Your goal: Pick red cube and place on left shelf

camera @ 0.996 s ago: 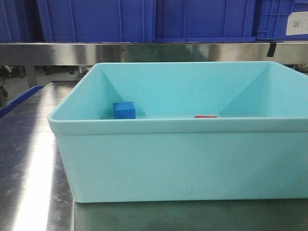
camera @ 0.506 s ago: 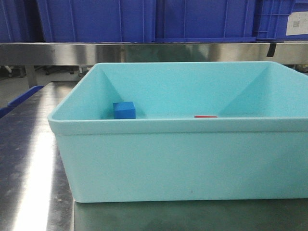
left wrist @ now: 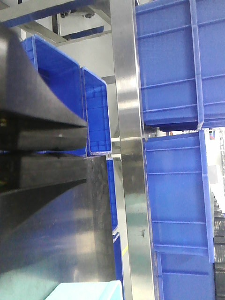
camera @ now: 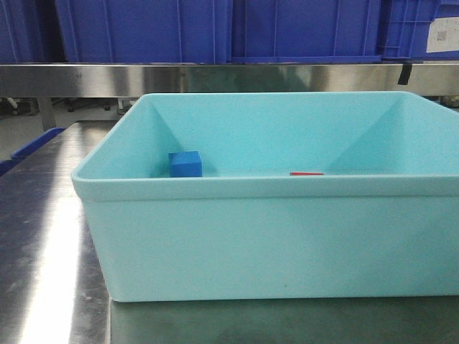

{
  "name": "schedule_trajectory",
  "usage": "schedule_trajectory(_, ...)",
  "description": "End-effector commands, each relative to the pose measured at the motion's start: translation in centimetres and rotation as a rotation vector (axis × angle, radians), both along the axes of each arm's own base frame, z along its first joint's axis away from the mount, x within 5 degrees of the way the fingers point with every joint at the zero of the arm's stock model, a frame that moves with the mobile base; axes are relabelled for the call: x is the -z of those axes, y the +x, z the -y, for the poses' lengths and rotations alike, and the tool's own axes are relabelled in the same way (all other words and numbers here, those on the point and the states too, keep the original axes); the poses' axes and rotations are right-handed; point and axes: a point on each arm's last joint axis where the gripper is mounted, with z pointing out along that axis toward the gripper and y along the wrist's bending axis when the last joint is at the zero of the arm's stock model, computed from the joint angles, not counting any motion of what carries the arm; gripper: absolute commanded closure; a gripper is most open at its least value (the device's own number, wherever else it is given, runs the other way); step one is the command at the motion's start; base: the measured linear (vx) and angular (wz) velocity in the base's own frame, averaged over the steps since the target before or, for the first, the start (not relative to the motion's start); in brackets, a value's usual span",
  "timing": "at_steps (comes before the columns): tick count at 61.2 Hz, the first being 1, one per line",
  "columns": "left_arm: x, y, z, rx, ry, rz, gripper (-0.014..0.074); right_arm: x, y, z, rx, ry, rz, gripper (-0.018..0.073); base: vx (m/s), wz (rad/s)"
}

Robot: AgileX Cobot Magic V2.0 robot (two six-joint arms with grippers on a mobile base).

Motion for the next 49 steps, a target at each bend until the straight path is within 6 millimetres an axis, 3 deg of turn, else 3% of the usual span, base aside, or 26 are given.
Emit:
schedule_trajectory(1, 0.0, 0.1, 0.0, -0.003, -0.009, 0.053, 0.0491, -1.7, -0.3, -0.1, -0.006, -0.013, 0.13, 0.0499, 0.0, 0.0)
schedule_trajectory(18, 0.0, 0.1, 0.0, -0.003, -0.009, 0.053, 0.0491, -2.3, -0.3, -0.2, -0.022, 0.064, 0.184, 0.0499, 0.01, 0.05)
schedule_trajectory(28, 0.0, 0.1, 0.0, -0.003, -0.009, 0.053, 0.0491, -3.3, 0.7, -0.1, -0.019, 0.184, 0.084, 0.0499, 0.0, 0.0)
schedule_trajectory(36, 0.0, 0.1, 0.0, -0.003, -0.009, 0.053, 0.0491, -5.7, 2.4, -0.1, -0.006, 0.211, -0.008, 0.0499, 0.0, 0.0)
schedule_trajectory(49, 0.0, 0.1, 0.0, -0.003, -0.009, 0.053, 0.0491, -10.7, 7.1, -0.1, 0.003, 0.211, -0.086, 0.0499, 0.0, 0.0)
